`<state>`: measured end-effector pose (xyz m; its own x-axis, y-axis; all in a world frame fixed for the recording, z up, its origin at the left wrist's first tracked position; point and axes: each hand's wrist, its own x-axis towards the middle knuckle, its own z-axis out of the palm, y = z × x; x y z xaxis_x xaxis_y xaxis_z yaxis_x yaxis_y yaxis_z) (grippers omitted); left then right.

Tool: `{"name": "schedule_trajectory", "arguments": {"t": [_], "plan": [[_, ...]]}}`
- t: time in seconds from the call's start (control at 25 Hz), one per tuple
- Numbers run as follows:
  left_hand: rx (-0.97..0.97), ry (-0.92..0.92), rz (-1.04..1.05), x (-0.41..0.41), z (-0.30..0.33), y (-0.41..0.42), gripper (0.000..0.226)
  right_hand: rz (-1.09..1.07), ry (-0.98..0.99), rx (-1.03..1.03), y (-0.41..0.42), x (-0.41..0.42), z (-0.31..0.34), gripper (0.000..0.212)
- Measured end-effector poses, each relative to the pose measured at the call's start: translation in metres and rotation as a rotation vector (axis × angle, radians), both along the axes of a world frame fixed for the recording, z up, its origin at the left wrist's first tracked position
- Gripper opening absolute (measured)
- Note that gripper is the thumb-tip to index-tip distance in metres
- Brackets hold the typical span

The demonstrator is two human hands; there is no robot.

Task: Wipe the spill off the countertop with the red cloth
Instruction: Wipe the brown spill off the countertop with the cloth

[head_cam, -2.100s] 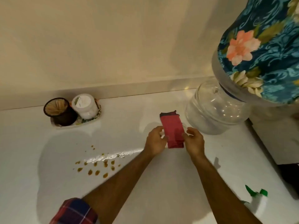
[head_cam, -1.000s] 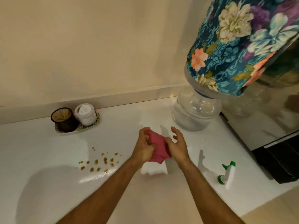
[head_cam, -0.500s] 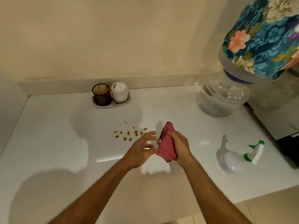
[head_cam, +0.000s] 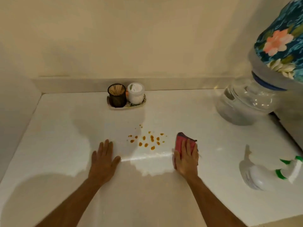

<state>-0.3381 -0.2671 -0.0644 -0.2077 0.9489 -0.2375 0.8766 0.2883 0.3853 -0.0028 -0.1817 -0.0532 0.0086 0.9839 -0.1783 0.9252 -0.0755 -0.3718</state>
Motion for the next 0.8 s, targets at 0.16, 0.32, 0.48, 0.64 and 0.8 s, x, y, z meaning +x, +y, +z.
{"name": "schedule_trajectory", "arguments": {"t": [0.16, 0.32, 0.48, 0.64, 0.8], "plan": [[0.052, 0.157, -0.083, -0.020, -0.013, 0.019, 0.080, 0.087, -0.133, -0.024, 0.039, 0.002, -0.029, 0.071], [0.087, 0.198, -0.077, -0.020, -0.017, 0.020, 0.079, 0.197, -0.092, 0.032, 0.082, -0.043, -0.021, 0.075], [0.067, 0.189, -0.075, -0.020, -0.016, 0.019, 0.079, 0.430, -0.060, 0.098, 0.073, -0.084, -0.017, 0.062], [0.038, 0.176, -0.086, -0.020, -0.010, 0.020, 0.079, 0.580, -0.118, 0.111, 0.024, -0.059, -0.013, 0.062], [0.037, 0.170, -0.086, -0.020, -0.009, 0.019, 0.080, 0.409, -0.158, 0.076, 0.023, -0.017, -0.013, 0.071]]}}
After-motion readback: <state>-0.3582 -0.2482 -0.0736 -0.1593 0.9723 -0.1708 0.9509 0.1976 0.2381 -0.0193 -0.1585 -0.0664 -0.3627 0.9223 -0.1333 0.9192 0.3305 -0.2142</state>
